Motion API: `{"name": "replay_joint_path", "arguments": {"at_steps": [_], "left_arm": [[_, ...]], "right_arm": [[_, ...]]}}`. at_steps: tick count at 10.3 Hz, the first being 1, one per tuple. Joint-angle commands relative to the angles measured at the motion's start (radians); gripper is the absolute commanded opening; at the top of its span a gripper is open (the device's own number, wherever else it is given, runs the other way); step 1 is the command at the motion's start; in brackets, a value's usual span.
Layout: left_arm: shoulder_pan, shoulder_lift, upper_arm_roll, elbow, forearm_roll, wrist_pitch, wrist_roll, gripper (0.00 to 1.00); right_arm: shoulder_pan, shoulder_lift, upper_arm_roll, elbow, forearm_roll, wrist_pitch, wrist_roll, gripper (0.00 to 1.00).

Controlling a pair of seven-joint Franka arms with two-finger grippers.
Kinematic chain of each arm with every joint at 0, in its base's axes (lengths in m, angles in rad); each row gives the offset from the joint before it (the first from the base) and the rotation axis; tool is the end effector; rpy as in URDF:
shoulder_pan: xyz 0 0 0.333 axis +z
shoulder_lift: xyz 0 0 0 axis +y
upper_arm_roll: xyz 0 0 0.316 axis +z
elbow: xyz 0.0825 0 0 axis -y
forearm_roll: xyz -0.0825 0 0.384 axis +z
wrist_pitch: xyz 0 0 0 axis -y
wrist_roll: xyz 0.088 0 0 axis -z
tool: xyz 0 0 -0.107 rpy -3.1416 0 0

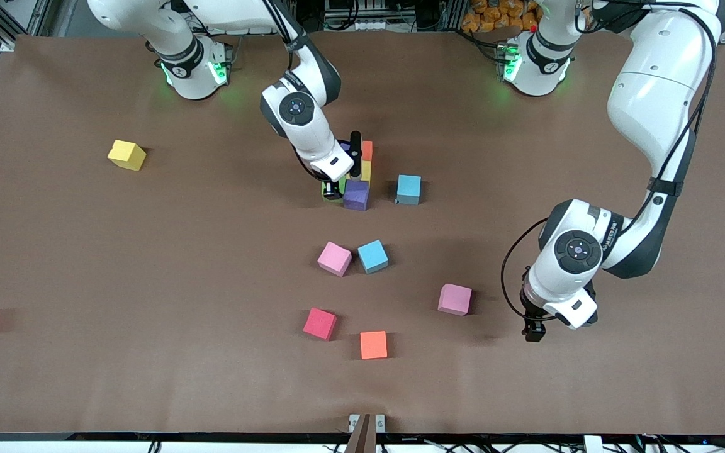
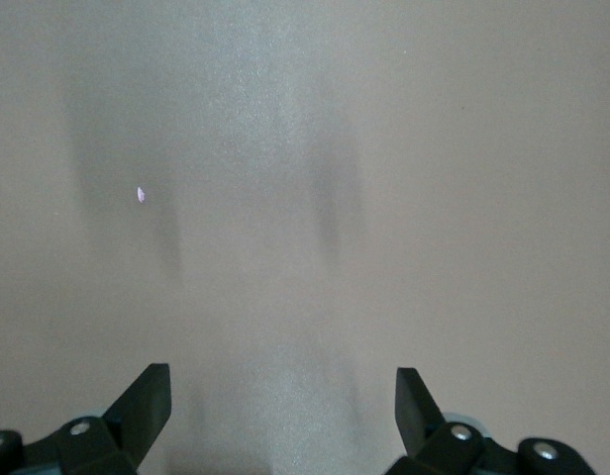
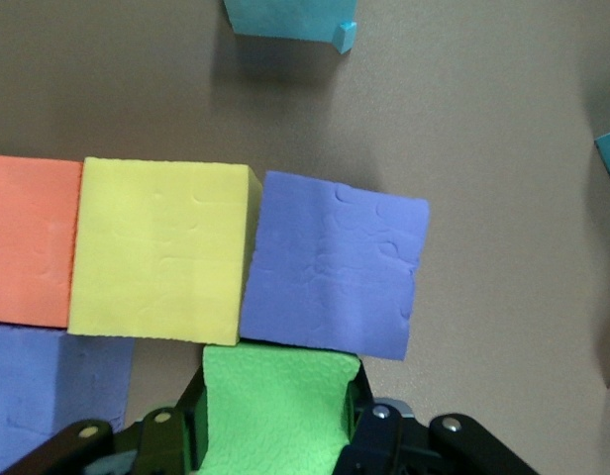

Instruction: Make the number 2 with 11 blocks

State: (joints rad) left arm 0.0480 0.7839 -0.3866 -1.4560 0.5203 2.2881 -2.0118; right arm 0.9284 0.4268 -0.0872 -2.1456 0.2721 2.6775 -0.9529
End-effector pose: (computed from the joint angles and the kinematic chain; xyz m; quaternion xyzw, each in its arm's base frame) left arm 0.7103 -0.1790 0.2526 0.7387 0.6675 0.0899 0.0266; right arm 0.3930 0.4272 0.2109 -0.7066 -0.7038 -0.0574 0.0463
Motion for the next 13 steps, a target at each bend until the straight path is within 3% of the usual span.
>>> {"name": "replay_joint_path", "arguments": {"at_steps": [1,3,11,13], "left_arm": [[-0.005,-0.008,0.006,-0.011,-0.002,0.005,-0.016,1.0],[-0.004,-0.008,0.006,-0.011,-0.002,0.005,-0.016,1.0],[-0.004,-0.008,0.006,-0.011,-0.002,0.005,-0.016,1.0],[-0.004,-0.008,0.006,-0.011,-0.002,0.005,-0.016,1.0]], "right_arm": [[0.015,0.015,-0.002,0.001,0.019,0.018,-0.003,0.34],[0.015,0.021,-0.002,0.007,0.019,0.018,-0.007,0.4],[0.006,0.044,-0.002,0.018,0.019,0.041,-0.013,0.42],[0.004,0.044,-0.003,0.023,0.019,0.041,-0.013,0.48]]}}
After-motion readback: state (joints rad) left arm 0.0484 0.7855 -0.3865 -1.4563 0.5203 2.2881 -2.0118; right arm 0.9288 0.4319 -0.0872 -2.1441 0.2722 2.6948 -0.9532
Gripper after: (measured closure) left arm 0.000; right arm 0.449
